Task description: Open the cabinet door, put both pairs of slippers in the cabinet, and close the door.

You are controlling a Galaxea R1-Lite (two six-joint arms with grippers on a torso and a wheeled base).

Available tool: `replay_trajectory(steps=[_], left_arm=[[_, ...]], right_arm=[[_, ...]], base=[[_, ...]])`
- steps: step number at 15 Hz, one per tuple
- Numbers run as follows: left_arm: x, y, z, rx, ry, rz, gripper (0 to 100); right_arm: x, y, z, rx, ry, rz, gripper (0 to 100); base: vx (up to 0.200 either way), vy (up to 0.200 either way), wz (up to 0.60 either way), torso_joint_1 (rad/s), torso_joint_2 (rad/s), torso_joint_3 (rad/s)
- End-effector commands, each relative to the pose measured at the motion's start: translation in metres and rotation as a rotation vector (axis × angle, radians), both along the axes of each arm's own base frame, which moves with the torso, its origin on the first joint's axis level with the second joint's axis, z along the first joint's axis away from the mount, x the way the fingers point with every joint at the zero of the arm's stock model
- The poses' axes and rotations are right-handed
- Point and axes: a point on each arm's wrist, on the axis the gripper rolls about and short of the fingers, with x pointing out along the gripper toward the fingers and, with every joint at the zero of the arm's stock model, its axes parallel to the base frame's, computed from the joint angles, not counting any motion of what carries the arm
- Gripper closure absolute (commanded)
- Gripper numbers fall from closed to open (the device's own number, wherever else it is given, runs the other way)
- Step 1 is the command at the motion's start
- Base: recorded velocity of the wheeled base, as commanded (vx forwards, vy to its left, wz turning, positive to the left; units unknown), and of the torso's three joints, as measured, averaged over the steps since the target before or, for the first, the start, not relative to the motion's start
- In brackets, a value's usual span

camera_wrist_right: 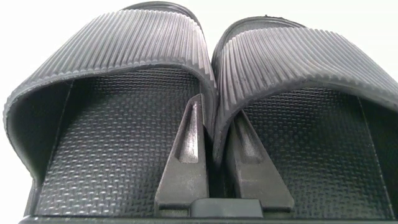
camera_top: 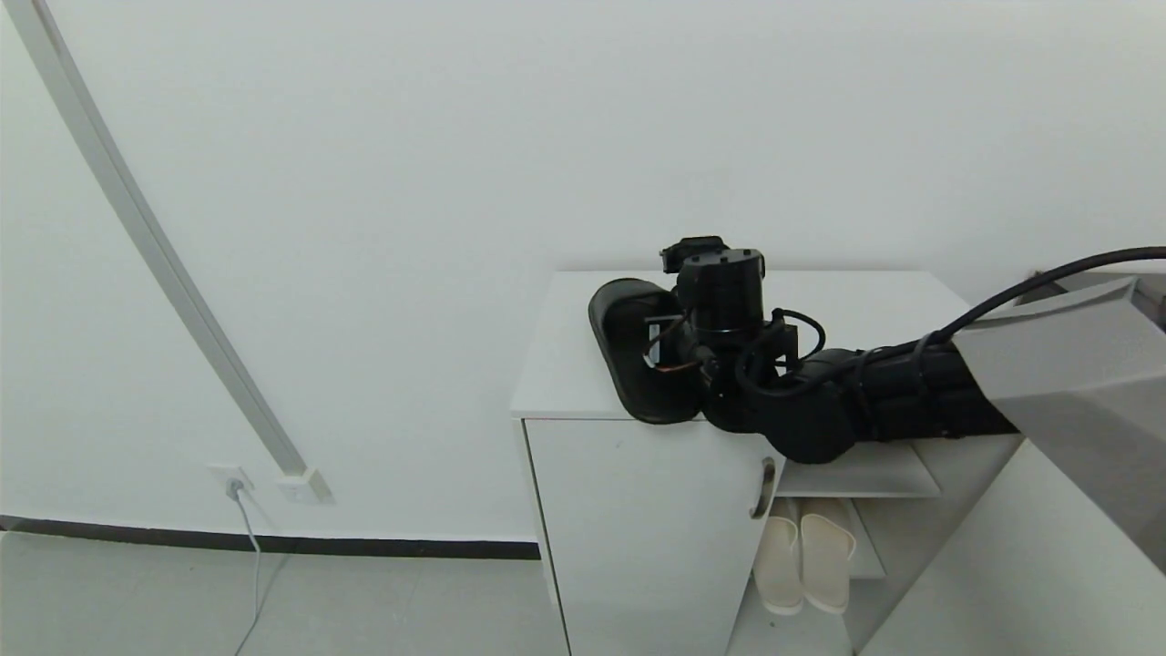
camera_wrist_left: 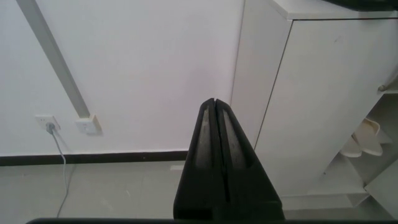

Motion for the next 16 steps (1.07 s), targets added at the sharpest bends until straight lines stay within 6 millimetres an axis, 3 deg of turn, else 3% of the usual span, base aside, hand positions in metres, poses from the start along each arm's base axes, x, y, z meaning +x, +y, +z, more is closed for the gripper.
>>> replay_trajectory(steps=[1, 9, 11, 16], left_arm=[[0.0, 0.0, 0.0, 0.0, 0.001, -0.001, 100], [0.0, 0.0, 0.0, 0.0, 0.001, -0.001, 100], [0.0, 0.0, 0.0, 0.0, 0.001, -0.001, 100], [0.0, 0.0, 0.0, 0.0, 0.001, -0.001, 100]], right_arm=[[-0.042, -0.015, 0.02, 0.021, -0.022, 0.046, 100], [-0.147, -0.102, 0.016, 0.015, 0.039, 0.283, 100], [-0.158, -0.108, 0.013, 0.011, 0.048, 0.305, 100], [-0.168, -0.096, 0.009, -0.002, 0.059, 0.355, 100]], base=[[0.0, 0.0, 0.0, 0.0, 0.0, 0.0], [0.0, 0.0, 0.0, 0.0, 0.0, 0.0], [0.0, 0.0, 0.0, 0.0, 0.0, 0.0], [0.0, 0.0, 0.0, 0.0, 0.0, 0.0]])
